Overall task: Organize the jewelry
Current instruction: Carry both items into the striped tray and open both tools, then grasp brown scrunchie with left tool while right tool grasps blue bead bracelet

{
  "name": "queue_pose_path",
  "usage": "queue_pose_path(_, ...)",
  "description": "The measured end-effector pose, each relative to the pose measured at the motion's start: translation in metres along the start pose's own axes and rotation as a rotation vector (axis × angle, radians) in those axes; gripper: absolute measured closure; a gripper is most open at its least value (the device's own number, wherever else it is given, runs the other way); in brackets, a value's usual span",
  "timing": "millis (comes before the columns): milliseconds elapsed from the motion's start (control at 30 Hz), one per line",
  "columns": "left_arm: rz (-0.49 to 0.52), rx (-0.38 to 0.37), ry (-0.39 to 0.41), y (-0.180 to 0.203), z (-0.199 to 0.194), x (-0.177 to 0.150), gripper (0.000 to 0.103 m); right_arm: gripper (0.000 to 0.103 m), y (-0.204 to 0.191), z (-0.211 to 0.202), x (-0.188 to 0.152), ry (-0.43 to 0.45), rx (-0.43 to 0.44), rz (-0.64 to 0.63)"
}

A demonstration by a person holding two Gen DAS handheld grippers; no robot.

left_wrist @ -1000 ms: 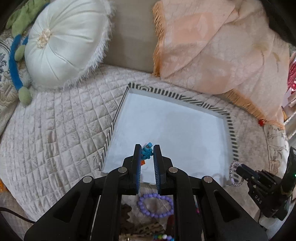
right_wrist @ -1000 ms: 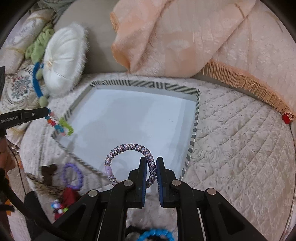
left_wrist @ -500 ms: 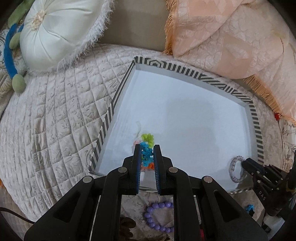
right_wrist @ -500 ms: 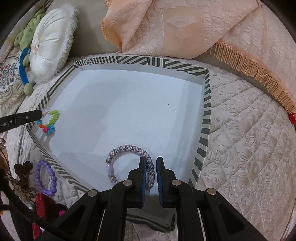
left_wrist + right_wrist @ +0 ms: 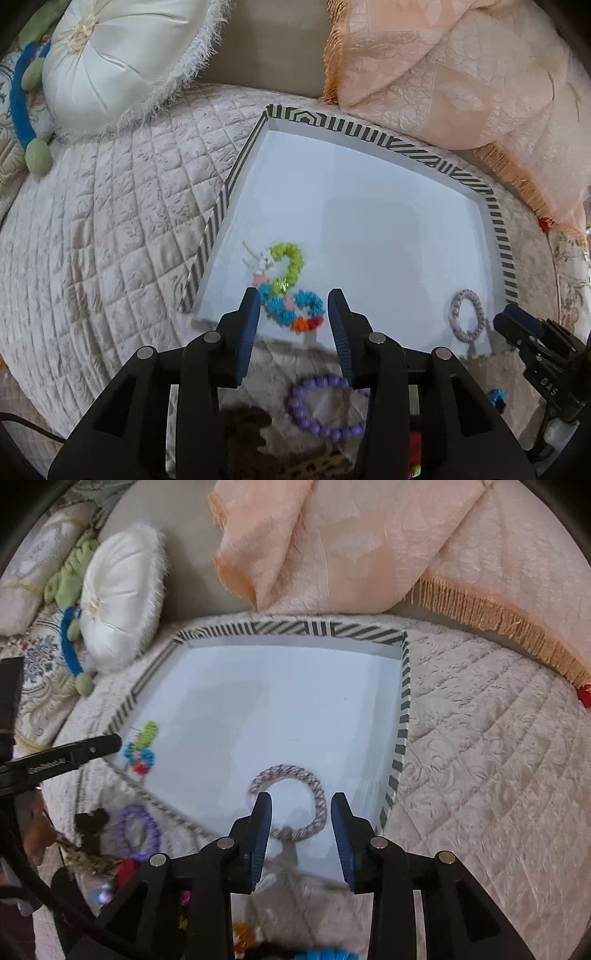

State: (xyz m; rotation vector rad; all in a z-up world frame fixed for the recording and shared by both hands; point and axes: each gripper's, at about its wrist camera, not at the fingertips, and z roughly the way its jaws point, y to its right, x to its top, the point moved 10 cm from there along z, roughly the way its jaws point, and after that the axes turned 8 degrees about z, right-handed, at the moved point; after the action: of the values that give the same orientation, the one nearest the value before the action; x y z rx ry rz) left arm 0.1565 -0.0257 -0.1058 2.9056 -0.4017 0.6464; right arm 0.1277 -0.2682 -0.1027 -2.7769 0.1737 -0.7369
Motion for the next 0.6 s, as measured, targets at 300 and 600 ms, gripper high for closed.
queue_pose_path(300,0.009,0.04,0.056,0.0,-0.038,-0.029,0.065,0.071,-0.024,-0.045,-0.03,0.062,0.053,0.012)
queue_pose_path(600,0.056,0.072,0.122,0.011,-0.076,-0.058,0.065,0.071,-0.043,-0.075,-0.058,0.093,0.065,0.003)
